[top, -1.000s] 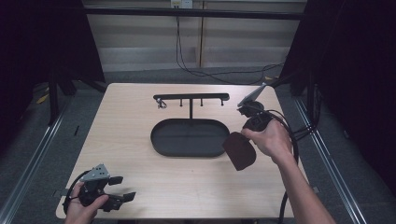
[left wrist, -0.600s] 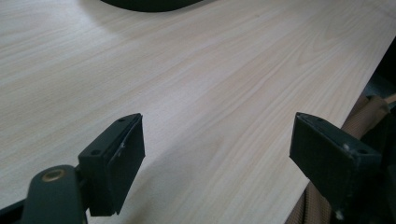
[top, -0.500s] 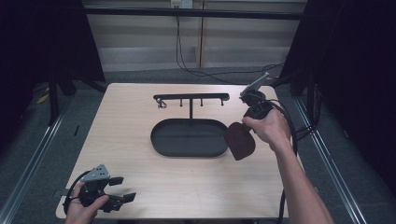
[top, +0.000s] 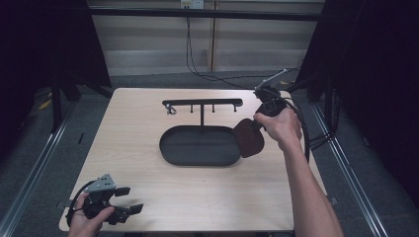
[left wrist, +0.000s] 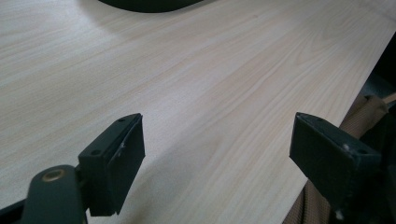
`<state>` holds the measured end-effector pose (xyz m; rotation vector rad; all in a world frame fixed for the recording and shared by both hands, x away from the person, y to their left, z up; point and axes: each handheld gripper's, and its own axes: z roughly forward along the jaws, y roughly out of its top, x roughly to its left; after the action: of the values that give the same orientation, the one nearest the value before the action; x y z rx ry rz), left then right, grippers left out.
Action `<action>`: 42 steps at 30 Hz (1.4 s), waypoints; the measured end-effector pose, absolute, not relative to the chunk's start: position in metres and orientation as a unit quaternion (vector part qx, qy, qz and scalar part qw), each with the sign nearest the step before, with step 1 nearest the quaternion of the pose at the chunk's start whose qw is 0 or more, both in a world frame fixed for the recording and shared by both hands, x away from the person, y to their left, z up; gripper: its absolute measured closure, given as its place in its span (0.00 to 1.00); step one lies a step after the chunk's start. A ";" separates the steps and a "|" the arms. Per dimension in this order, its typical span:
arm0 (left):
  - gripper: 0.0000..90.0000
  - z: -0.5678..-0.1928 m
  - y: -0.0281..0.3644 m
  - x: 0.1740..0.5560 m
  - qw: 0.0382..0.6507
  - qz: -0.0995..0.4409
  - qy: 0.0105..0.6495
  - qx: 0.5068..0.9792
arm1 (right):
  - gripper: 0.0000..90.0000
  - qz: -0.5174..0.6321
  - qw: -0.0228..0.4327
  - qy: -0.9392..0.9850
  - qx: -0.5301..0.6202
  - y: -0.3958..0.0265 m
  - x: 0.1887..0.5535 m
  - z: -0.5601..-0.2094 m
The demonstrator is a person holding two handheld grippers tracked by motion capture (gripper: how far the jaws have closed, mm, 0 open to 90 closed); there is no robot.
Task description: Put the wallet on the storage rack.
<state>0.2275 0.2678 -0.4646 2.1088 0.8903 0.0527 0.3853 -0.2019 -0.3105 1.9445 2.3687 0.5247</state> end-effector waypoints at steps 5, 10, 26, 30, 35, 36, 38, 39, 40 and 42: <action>0.20 -0.465 0.268 0.227 0.414 0.019 0.354 0.838 | 0.93 0.189 0.014 0.748 0.636 -0.203 0.390 -0.315; 0.20 -0.465 0.268 0.227 0.416 0.015 0.348 0.840 | 0.93 0.191 0.011 0.750 0.633 -0.198 0.396 -0.324; 0.20 -0.464 0.269 0.228 0.418 0.017 0.352 0.837 | 0.93 0.253 -0.035 0.731 0.632 -0.191 0.406 -0.350; 0.20 -0.465 0.269 0.227 0.414 0.018 0.350 0.840 | 0.93 0.264 -0.035 0.721 0.639 -0.191 0.407 -0.357; 0.20 -0.464 0.270 0.227 0.417 0.018 0.350 0.839 | 0.93 0.269 -0.037 0.713 0.646 -0.194 0.408 -0.369; 0.20 -0.464 0.270 0.228 0.417 0.017 0.350 0.839 | 0.93 0.273 -0.038 0.712 0.646 -0.194 0.408 -0.372; 0.20 -0.464 0.270 0.227 0.416 0.019 0.350 0.839 | 0.93 0.276 -0.039 0.707 0.650 -0.195 0.409 -0.377; 0.20 -0.464 0.269 0.227 0.415 0.019 0.350 0.839 | 0.93 0.277 -0.040 0.706 0.650 -0.195 0.409 -0.380; 0.20 -0.464 0.269 0.227 0.415 0.018 0.350 0.839 | 0.93 0.279 -0.039 0.703 0.653 -0.195 0.410 -0.382; 0.20 -0.464 0.269 0.227 0.415 0.018 0.350 0.840 | 0.93 0.282 -0.047 0.700 0.655 -0.194 0.411 -0.387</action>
<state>0.2271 0.2689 -0.4644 2.1091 0.8795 0.0456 0.4111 -0.1943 -0.3865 2.1198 2.2670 0.9118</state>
